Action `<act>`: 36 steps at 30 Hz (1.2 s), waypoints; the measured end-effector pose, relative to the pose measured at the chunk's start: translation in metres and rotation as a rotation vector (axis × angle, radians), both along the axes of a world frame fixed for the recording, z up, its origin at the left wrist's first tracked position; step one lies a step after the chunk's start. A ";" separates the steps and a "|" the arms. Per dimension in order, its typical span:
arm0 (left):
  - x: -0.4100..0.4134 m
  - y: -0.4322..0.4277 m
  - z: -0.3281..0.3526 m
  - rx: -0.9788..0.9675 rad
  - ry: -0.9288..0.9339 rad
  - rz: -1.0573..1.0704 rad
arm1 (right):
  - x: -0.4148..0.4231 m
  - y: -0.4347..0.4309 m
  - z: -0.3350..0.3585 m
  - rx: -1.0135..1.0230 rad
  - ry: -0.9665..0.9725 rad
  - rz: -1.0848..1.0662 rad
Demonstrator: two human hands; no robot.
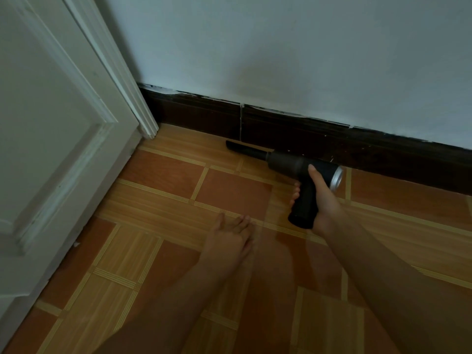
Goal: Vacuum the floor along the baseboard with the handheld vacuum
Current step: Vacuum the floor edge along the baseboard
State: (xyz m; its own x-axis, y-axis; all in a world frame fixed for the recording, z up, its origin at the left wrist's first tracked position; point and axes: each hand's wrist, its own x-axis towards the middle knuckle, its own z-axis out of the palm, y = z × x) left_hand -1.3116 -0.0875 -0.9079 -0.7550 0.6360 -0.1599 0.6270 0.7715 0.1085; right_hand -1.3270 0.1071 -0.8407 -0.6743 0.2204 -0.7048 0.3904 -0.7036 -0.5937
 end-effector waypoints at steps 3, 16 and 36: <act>-0.002 0.001 0.002 -0.058 -0.057 -0.029 | 0.009 0.008 0.004 0.002 -0.006 -0.013; -0.001 0.007 0.018 -0.063 -0.008 -0.006 | 0.048 0.042 0.019 0.055 -0.012 -0.097; -0.010 -0.063 0.027 0.050 0.063 0.325 | -0.011 -0.055 0.013 -0.071 0.003 0.008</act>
